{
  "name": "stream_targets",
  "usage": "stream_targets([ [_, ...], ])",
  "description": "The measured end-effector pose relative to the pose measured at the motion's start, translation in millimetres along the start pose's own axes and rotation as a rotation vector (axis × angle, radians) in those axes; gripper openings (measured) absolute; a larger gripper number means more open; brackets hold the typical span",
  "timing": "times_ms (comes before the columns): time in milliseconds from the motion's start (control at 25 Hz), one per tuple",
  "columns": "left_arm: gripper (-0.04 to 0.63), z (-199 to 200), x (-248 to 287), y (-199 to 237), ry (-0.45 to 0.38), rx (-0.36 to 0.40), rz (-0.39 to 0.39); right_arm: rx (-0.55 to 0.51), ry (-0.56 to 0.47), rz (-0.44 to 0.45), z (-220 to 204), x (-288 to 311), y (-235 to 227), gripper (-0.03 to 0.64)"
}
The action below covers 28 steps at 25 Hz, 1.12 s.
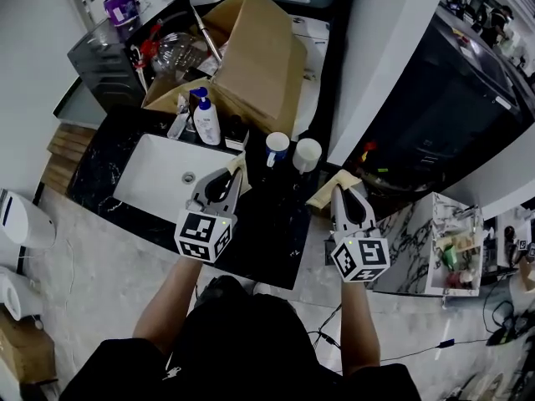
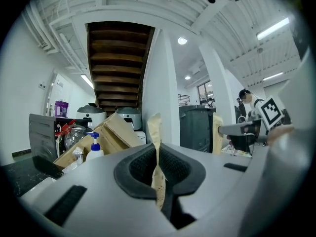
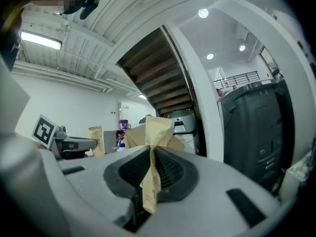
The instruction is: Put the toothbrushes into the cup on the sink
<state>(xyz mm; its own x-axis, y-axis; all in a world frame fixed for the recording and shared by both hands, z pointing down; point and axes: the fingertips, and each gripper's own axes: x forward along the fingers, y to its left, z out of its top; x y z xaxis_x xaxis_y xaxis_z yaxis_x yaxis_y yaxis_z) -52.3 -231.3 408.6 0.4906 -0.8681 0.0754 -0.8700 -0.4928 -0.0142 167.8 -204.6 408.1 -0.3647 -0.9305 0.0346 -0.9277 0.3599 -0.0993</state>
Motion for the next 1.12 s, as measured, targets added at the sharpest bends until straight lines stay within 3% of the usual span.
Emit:
stream_targets([
  [680,0.012,-11.8,64.1,2.7,0.022,-0.03,-0.061,0.001,-0.033,-0.003,7.0,72.1,-23.8,0.034],
  [1120,0.012,3.6,106.2,12.9,0.009,-0.044,-0.106,0.012,-0.056,-0.03,9.2,130.2,-52.1,0.034],
])
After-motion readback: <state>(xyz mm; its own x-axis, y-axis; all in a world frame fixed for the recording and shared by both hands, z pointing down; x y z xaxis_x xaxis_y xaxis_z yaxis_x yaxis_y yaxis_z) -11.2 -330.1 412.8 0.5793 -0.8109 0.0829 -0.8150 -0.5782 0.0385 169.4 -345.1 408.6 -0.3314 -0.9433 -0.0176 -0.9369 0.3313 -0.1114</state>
